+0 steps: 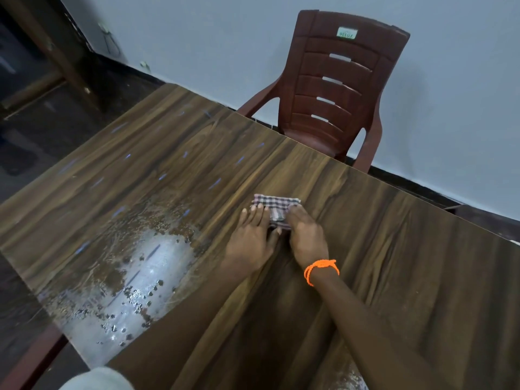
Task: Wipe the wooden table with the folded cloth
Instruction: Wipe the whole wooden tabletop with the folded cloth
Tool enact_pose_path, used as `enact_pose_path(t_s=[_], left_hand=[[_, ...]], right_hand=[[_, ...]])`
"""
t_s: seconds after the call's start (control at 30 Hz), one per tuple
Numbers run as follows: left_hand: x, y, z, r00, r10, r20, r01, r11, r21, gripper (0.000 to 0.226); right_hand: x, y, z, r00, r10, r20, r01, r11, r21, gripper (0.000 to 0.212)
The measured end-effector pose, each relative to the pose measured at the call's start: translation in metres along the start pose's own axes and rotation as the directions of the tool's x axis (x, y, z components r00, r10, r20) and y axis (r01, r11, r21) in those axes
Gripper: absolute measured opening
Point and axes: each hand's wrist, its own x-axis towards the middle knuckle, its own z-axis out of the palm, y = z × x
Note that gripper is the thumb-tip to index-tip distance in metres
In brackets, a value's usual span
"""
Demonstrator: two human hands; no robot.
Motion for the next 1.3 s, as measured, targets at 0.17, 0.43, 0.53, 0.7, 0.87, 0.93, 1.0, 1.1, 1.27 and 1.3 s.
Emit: enact_pose_path(t_s=[0.17, 0.43, 0.53, 0.7, 0.87, 0.93, 1.0, 1.1, 1.27, 1.3], left_hand=[[-0.053, 0.025, 0.009, 1.0, -0.013, 0.014, 0.013, 1.0, 0.006, 0.079], [-0.017, 0.041, 0.014, 0.998, 0.063, 0.01, -0.063, 0.998, 0.003, 0.073], [-0.003, 0.027, 0.01, 1.0, 0.03, 0.003, -0.03, 0.999, 0.036, 0.071], [-0.023, -0.001, 0.005, 0.994, -0.102, -0.047, 0.101, 0.995, -0.019, 0.065], [-0.084, -0.002, 0.007, 0.983, -0.171, -0.063, 0.168, 0.985, -0.05, 0.066], [-0.108, 0.005, 0.009, 0.986, -0.159, -0.059, 0.157, 0.987, -0.043, 0.068], [-0.121, 0.015, 0.013, 0.989, -0.139, -0.045, 0.137, 0.989, -0.048, 0.068], [-0.116, 0.03, 0.016, 0.99, -0.137, -0.021, 0.136, 0.989, -0.059, 0.068], [-0.077, 0.03, 0.016, 0.994, -0.108, -0.033, 0.106, 0.992, -0.068, 0.066], [-0.07, 0.025, 0.016, 0.991, -0.123, -0.044, 0.12, 0.99, -0.068, 0.065]], right_hand=[[-0.056, 0.005, -0.001, 1.0, -0.014, -0.015, 0.014, 1.0, 0.014, 0.052], [-0.043, 0.02, -0.016, 0.987, 0.126, -0.101, -0.12, 0.991, 0.065, 0.048], [-0.018, 0.007, -0.012, 0.986, 0.155, -0.065, -0.151, 0.986, 0.065, 0.04], [-0.018, -0.031, 0.004, 0.998, 0.058, -0.026, -0.056, 0.996, 0.064, 0.022], [-0.062, -0.046, 0.024, 1.0, 0.015, 0.007, -0.015, 0.995, 0.098, 0.037], [-0.085, -0.047, 0.024, 0.999, 0.038, -0.012, -0.037, 0.993, 0.113, 0.043], [-0.103, -0.044, 0.019, 0.999, 0.04, -0.029, -0.037, 0.994, 0.106, 0.044], [-0.11, -0.032, 0.009, 0.996, 0.075, -0.051, -0.069, 0.992, 0.103, 0.043], [-0.078, -0.025, 0.0, 0.985, 0.149, -0.087, -0.14, 0.985, 0.102, 0.039], [-0.07, -0.028, 0.002, 0.987, 0.137, -0.082, -0.129, 0.987, 0.101, 0.034]])
